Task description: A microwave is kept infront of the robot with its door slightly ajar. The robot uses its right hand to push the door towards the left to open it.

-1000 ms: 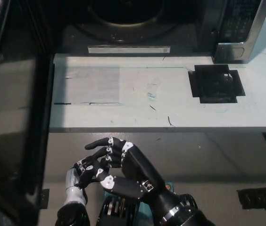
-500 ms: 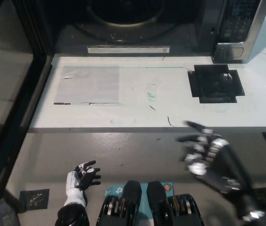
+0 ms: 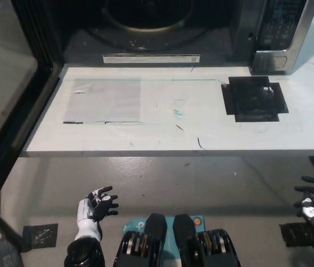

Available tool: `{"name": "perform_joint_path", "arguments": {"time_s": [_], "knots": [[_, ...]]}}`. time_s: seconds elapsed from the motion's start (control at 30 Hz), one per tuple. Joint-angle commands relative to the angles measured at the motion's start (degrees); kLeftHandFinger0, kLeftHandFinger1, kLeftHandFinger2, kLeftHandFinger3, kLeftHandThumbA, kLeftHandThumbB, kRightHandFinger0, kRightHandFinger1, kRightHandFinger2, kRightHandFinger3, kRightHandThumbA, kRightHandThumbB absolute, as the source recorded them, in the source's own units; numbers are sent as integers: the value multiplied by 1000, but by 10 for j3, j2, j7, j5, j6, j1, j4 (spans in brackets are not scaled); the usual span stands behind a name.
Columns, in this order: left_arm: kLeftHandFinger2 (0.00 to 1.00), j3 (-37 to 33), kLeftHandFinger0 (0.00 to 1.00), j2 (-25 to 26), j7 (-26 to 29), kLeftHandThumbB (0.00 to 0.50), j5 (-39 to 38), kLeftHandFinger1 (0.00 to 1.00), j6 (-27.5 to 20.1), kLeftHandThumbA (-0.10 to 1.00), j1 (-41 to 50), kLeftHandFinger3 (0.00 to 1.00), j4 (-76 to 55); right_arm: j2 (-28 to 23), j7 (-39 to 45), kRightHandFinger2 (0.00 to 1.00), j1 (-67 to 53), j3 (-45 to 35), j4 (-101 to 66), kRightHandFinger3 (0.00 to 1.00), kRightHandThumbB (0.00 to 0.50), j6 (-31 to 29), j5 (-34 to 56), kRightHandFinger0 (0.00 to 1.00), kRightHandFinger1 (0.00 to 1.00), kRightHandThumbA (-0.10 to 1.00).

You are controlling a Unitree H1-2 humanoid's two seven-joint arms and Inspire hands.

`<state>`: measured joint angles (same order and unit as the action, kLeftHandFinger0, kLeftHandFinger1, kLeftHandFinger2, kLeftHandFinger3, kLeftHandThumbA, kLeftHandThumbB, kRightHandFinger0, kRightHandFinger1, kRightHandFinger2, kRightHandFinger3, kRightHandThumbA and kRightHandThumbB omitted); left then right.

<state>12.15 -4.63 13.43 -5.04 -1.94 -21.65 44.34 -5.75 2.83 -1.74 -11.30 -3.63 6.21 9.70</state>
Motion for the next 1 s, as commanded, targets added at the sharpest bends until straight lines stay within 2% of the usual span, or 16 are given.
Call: {"name": "perform_joint_path", "arguments": {"time_s": [0.0,0.1,0.13,0.2,0.27,0.3,0.37,0.4,0.47,0.63,0.67,0.7,0.73,0.8,0.87,0.97], "knots": [[440,-8,413,0,17,0,11,393,-12,12,-16,521,-16,10,-36,539,22,-20,37,638,208,-62,-11,243,375,331],[447,-5,428,0,18,0,9,402,-9,-7,-18,530,-13,14,-38,530,27,-25,63,645,240,-68,-5,236,345,334],[449,-3,417,0,15,0,5,391,-14,-59,-21,526,-6,23,-47,507,29,-27,77,648,243,-67,-6,238,342,337],[448,2,409,-1,13,0,-2,383,-11,-66,-22,529,-6,29,-53,500,31,-28,86,663,237,-69,-8,238,345,352],[408,1,392,-2,16,0,1,365,-9,-64,-21,470,-13,42,-57,505,33,-26,112,664,223,-84,-8,246,359,371],[424,2,401,-4,15,0,0,378,-11,-73,-21,475,-15,46,-67,491,35,-27,119,660,234,-85,-14,242,355,375],[424,3,401,-3,13,0,-1,378,-12,-77,-23,477,-16,50,-70,489,40,-26,131,659,213,-97,-16,238,359,344],[433,0,391,-1,13,0,2,377,-17,-77,-23,489,-13,57,-80,478,42,-28,145,648,204,-109,-20,202,325,323],[409,3,381,-1,17,0,1,363,-13,-71,-31,477,-7,64,-90,470,49,-32,153,679,224,-112,-20,196,303,332],[374,8,355,-1,17,0,-5,334,-12,-46,-37,453,-4,69,-103,460,53,-33,179,677,222,-149,-31,170,291,318],[417,6,396,0,18,0,-1,379,-11,-32,-37,462,-3,71,-103,450,53,-34,186,680,231,-159,-30,166,280,321],[416,6,392,0,20,0,1,375,-11,-26,-37,462,-3,71,-104,449,53,-34,186,688,224,-162,-31,167,278,319],[396,6,376,-3,19,0,1,353,-14,-27,-33,447,-2,71,-105,456,46,-35,184,693,241,-166,-31,169,278,324],[385,7,371,-4,21,0,0,341,-13,-31,-33,444,-2,69,-102,461,46,-34,185,697,234,-167,-27,178,285,320],[372,9,339,-4,18,0,-3,320,-14,-54,-33,447,-2,69,-101,466,45,-34,185,689,249,-168,-23,179,290,333],[369,7,327,-3,17,0,1,315,-15,-52,-32,458,-4,69,-102,465,44,-33,184,690,233,-168,-21,175,286,311]]}}
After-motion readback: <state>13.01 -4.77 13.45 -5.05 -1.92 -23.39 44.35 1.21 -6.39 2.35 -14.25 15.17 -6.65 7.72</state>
